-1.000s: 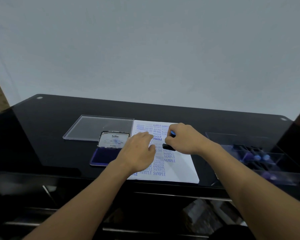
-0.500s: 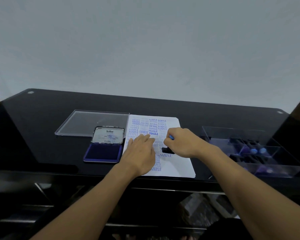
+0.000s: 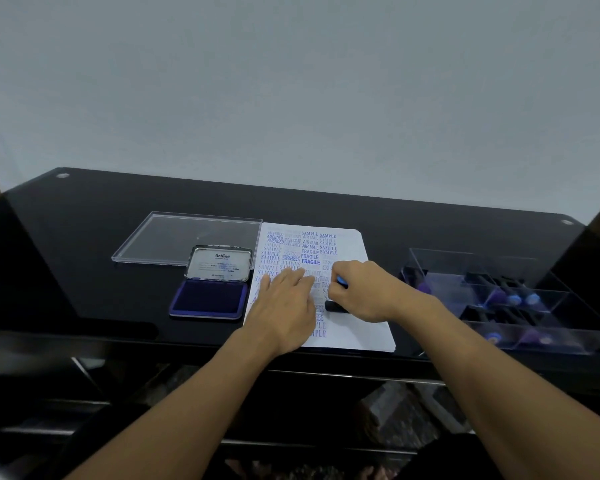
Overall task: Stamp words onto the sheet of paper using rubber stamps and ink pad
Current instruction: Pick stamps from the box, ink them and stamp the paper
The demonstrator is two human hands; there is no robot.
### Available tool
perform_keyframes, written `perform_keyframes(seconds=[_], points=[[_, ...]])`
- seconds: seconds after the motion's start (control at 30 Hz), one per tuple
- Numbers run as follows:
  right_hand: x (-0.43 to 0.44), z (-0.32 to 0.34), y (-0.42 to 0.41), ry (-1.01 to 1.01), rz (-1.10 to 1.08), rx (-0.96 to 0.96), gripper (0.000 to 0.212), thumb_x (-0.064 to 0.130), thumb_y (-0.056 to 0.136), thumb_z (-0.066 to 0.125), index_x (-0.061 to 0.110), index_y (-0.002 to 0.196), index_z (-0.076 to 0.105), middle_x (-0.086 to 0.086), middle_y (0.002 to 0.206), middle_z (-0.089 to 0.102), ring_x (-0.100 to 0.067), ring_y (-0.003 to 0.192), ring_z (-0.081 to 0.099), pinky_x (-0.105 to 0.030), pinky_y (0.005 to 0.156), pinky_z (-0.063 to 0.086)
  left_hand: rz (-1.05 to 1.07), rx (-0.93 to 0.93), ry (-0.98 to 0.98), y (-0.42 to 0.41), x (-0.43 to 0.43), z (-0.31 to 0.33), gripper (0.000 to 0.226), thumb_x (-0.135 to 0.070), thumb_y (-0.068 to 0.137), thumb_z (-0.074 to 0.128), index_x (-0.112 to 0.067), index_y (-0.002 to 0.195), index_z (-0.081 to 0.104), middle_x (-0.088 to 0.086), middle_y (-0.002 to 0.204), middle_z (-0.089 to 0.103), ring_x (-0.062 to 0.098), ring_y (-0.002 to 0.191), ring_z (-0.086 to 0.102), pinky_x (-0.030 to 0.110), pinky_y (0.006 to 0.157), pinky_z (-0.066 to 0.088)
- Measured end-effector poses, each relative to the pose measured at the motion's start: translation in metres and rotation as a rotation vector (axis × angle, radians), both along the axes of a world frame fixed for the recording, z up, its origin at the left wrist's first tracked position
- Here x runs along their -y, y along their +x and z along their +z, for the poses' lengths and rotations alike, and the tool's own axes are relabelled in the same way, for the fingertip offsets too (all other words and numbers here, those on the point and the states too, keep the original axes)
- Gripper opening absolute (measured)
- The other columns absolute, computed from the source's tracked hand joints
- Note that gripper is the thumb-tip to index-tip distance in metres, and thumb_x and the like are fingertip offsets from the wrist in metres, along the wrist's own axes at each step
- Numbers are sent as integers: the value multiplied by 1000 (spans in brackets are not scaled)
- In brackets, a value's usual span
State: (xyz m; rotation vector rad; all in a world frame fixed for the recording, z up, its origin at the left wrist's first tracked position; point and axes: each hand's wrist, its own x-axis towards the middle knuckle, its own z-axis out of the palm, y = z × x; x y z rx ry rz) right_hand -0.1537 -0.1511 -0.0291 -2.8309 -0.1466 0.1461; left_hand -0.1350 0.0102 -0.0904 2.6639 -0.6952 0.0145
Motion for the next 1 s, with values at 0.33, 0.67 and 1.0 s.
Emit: perform_keyframes(seconds=[0.33,0.67,1.0], points=[[1,-10,0,-3,3,21,25,31,97,47,21,75,43,-3,81,56,-19,66,48,-31,58,38,7,8,-14,-1,-1,-3,49,-23,104,29,-16,152,29,2,162,20,19,150,9,47,122,0],[-2,-22,-12,35,-14,101,20,26,95,46,17,79,40,-8,73,55,-24,61,43,-34,54,33,-2,11,-19,-2,-2,-7,49,-24,105,27,-17,153,28,2,164,17,20,152,6,46,123,-2],[-6,-26,-14,46,-46,147,19,25,96,45,15,82,38,-9,71,53,-23,59,40,-34,50,26,-9,48,-11,-1,-3,-12,49,-26,104,27,-18,153,30,2,163,19,20,151,9,46,123,2]])
